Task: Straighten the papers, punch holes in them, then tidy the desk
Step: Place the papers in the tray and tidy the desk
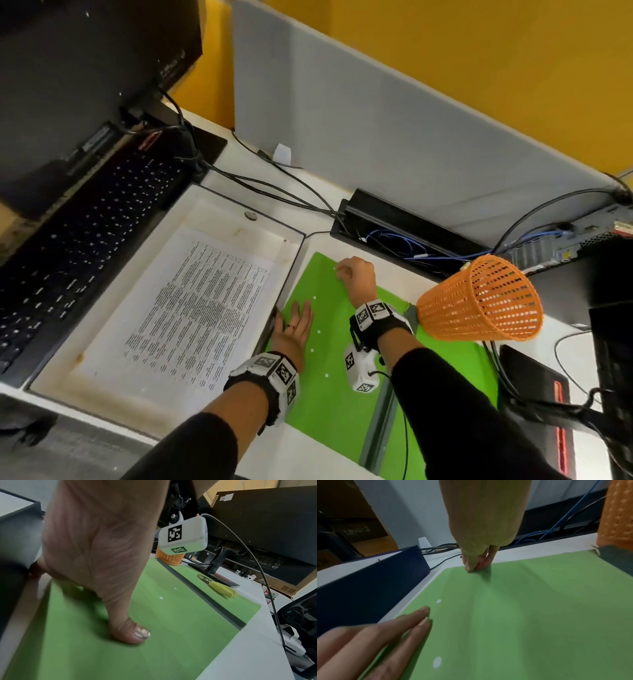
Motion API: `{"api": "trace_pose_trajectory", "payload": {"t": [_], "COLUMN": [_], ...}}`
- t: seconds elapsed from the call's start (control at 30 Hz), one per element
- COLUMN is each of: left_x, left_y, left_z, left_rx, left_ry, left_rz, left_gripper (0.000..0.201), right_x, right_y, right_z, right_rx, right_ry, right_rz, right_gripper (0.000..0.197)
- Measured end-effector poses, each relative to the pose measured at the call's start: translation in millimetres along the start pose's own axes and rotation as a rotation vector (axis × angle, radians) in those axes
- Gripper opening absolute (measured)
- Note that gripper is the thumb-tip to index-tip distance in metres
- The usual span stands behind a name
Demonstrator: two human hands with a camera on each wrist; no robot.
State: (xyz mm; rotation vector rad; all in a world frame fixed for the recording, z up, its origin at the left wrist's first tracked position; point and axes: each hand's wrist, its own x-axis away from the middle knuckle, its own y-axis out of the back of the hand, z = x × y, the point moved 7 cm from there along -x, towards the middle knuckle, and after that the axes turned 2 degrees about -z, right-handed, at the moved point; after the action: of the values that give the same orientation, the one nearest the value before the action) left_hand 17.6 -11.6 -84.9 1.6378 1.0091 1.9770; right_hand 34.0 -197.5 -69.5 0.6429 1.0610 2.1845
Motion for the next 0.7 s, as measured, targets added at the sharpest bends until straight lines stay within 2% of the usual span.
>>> {"api": "trace_pose_trajectory", "payload": {"t": [0.3, 0.53, 0.7], "left_x": [-9, -12, -11], "left_y": [-6, -8, -7], "left_z": [-1, -2, -2], "left_rx": [-0.013, -0.030, -0.034], "left_ry": [0.014, 0.022, 0.021], "left_rz": [0.015, 0.019, 0.031], "left_gripper": [0.081, 0.078, 0.078], "right_x": [-2, -6, -5], "right_y": [-3, -6, -9], "right_z": [-1, 4, 9], "right_rx": [0.006, 0.025, 0.079], "right_ry": [0.021, 0.030, 0.049], "right_rz": [-0.057, -0.059, -0.026], "right_gripper": [0.011, 0.007, 0.011]}}
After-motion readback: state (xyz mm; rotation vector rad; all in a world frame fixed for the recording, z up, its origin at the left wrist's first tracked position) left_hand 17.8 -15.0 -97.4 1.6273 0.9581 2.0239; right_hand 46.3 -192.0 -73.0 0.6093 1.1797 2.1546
